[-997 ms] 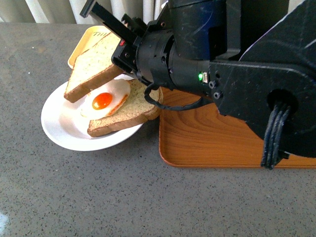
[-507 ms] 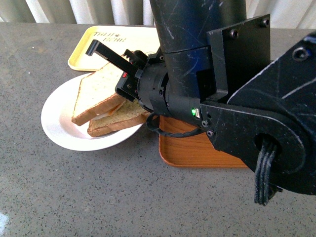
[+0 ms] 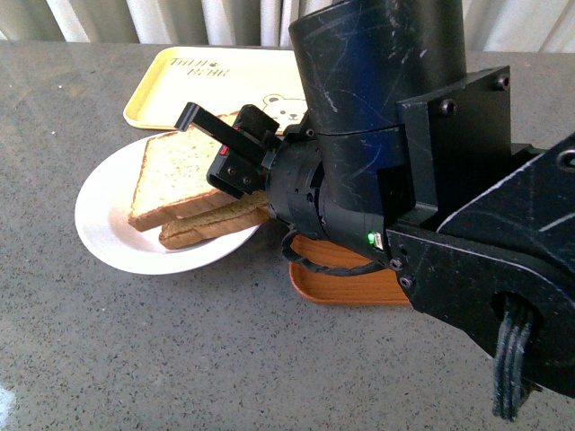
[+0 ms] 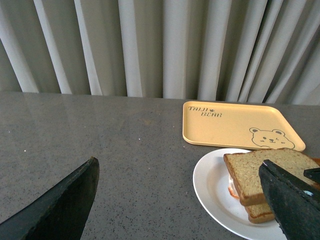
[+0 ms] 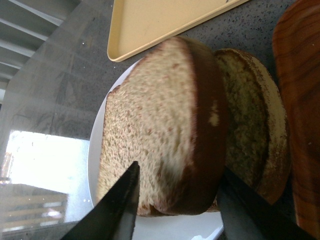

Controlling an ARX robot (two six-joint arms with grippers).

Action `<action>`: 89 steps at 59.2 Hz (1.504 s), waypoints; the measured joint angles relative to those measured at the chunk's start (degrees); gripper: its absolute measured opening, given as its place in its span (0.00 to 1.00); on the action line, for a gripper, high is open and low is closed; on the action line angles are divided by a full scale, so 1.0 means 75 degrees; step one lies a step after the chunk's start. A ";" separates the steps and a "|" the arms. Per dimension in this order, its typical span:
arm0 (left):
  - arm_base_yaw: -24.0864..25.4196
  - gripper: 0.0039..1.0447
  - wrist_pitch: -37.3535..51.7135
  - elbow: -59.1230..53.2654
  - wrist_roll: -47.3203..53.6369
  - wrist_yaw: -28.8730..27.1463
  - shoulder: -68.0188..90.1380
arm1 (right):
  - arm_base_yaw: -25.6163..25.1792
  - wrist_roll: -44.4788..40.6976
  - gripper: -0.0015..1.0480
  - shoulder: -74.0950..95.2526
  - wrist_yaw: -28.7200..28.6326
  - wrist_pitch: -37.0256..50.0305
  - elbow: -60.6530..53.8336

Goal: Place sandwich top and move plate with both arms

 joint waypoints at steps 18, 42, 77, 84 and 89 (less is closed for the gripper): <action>0.0000 0.92 0.0000 0.0000 0.0000 0.0000 0.0000 | -0.0586 -0.0332 0.91 -0.1364 0.0044 -0.0006 -0.0761; 0.0000 0.92 0.0000 0.0000 0.0000 0.0003 0.0000 | -0.2028 -0.5176 0.63 -0.3611 0.2247 0.2457 -0.2815; 0.0000 0.92 0.0000 0.0000 0.0000 0.0000 0.0000 | -0.3835 -0.6659 0.02 -0.6904 0.0577 0.2028 -0.5697; 0.0000 0.92 0.0000 0.0000 0.0000 0.0000 -0.0003 | -0.4060 -0.6662 0.02 -0.7600 0.0373 0.1533 -0.5942; 0.0000 0.92 0.0000 0.0000 0.0000 0.0000 -0.0003 | -0.4176 -0.6662 0.02 -0.8067 0.0245 0.1201 -0.6053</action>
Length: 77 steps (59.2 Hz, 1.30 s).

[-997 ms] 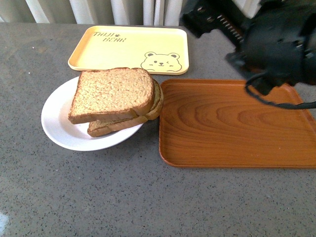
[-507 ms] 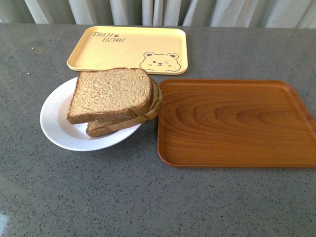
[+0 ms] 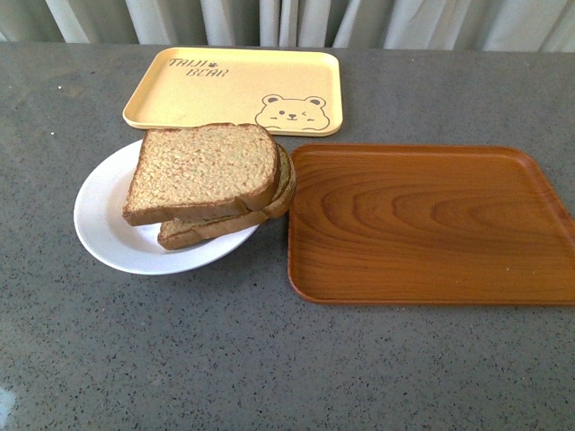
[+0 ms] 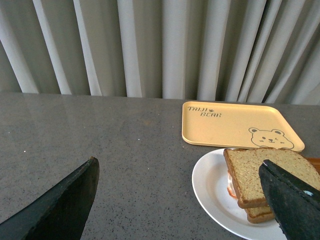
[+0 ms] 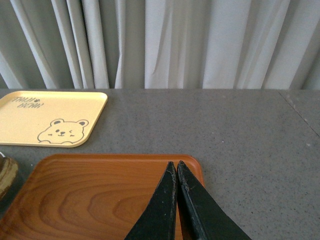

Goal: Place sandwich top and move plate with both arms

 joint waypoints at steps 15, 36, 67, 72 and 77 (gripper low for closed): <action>0.0000 0.92 0.0000 0.0000 0.0000 0.0000 0.0000 | -0.0848 -0.0006 0.02 -0.1722 -0.0810 -0.1416 -0.0245; 0.0000 0.92 0.0000 0.0000 0.0000 0.0000 0.0003 | -0.0892 -0.0006 0.02 -0.3535 -0.0863 -0.3042 -0.0251; 0.0000 0.92 0.0000 0.0000 0.0000 0.0000 0.0000 | -0.0892 -0.0006 0.02 -0.5488 -0.0863 -0.4931 -0.0254; 0.0000 0.92 0.0000 0.0000 0.0000 0.0000 0.0003 | -0.0892 -0.0006 0.02 -0.5657 -0.0863 -0.5094 -0.0254; 0.0000 0.92 0.0000 0.0000 0.0000 0.0000 0.0000 | -0.0895 -0.0006 0.02 -0.5823 -0.0863 -0.5263 -0.0254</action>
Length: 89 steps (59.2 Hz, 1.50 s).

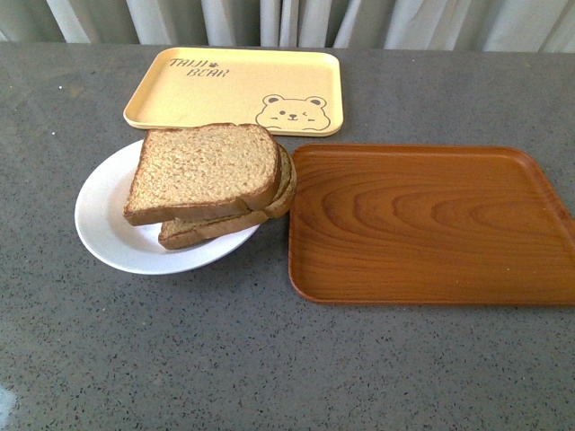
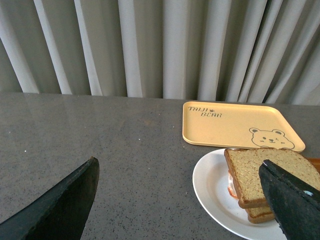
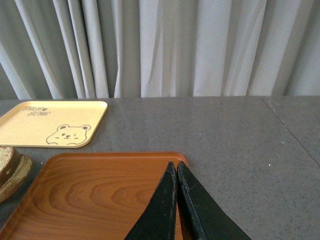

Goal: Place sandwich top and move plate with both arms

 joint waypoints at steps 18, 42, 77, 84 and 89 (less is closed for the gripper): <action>0.0000 0.92 0.0000 0.0000 0.0000 0.0000 0.0000 | 0.0000 0.0000 0.02 -0.1568 -0.0020 -0.1632 0.0003; 0.0000 0.92 0.0000 0.0000 0.0000 0.0000 0.0000 | 0.0000 0.0000 0.02 -0.1623 -0.0017 -0.1667 0.0003; 0.0000 0.92 0.0000 0.0000 0.0000 0.0000 0.0003 | 0.0000 -0.0009 0.66 -0.1626 -0.0017 -0.1667 0.0003; 0.0166 0.92 -0.0417 0.0146 -0.0152 0.0589 0.0219 | 0.0000 -0.0009 0.84 -0.1626 -0.0017 -0.1667 0.0003; 0.1046 0.92 -0.2419 0.1221 -0.0685 0.3255 0.2177 | 0.0000 -0.0009 0.92 -0.1626 -0.0029 -0.1670 0.0003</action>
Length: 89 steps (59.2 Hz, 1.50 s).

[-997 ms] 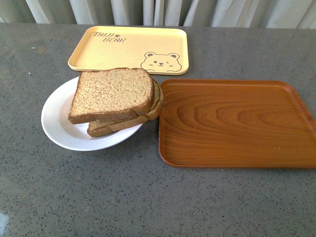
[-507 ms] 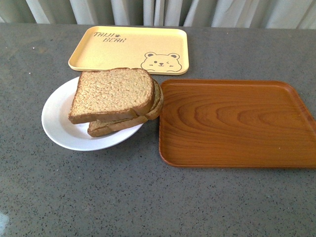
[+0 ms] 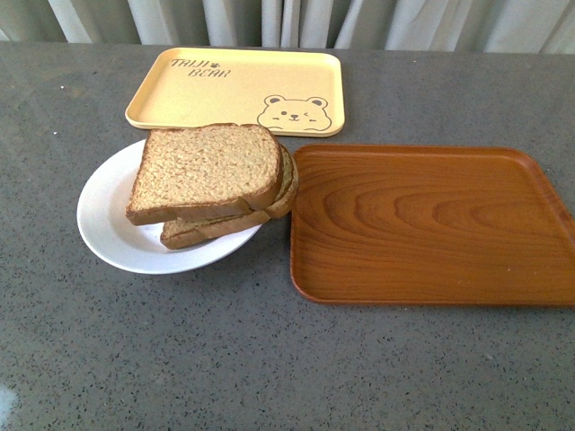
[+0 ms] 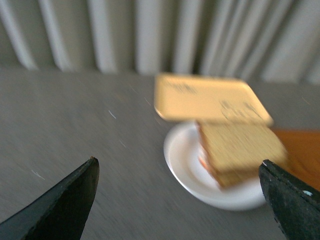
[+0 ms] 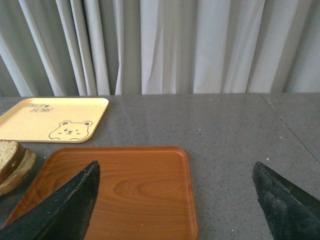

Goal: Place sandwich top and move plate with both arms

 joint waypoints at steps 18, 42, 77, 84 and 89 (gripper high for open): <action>0.0714 0.92 0.3346 0.1454 -0.0755 0.1040 0.5158 | 0.0000 0.0000 0.91 -0.0006 0.0006 0.0000 0.0000; 0.1294 0.92 0.6653 0.2323 -0.2273 0.1212 1.0902 | 0.0000 -0.0003 0.91 -0.0006 0.0006 0.0000 0.0000; 0.0589 0.92 0.8239 0.2521 -0.3809 0.1332 1.2936 | 0.0000 0.0000 0.91 -0.0006 0.0006 0.0000 0.0000; 0.0405 0.92 0.8387 0.2591 -0.4022 0.1297 1.3044 | 0.0000 -0.0003 0.91 -0.0006 0.0006 0.0000 0.0000; 0.0204 0.92 0.8495 0.2637 -0.4173 0.1212 1.3120 | 0.0000 0.0000 0.91 -0.0006 0.0006 0.0000 0.0000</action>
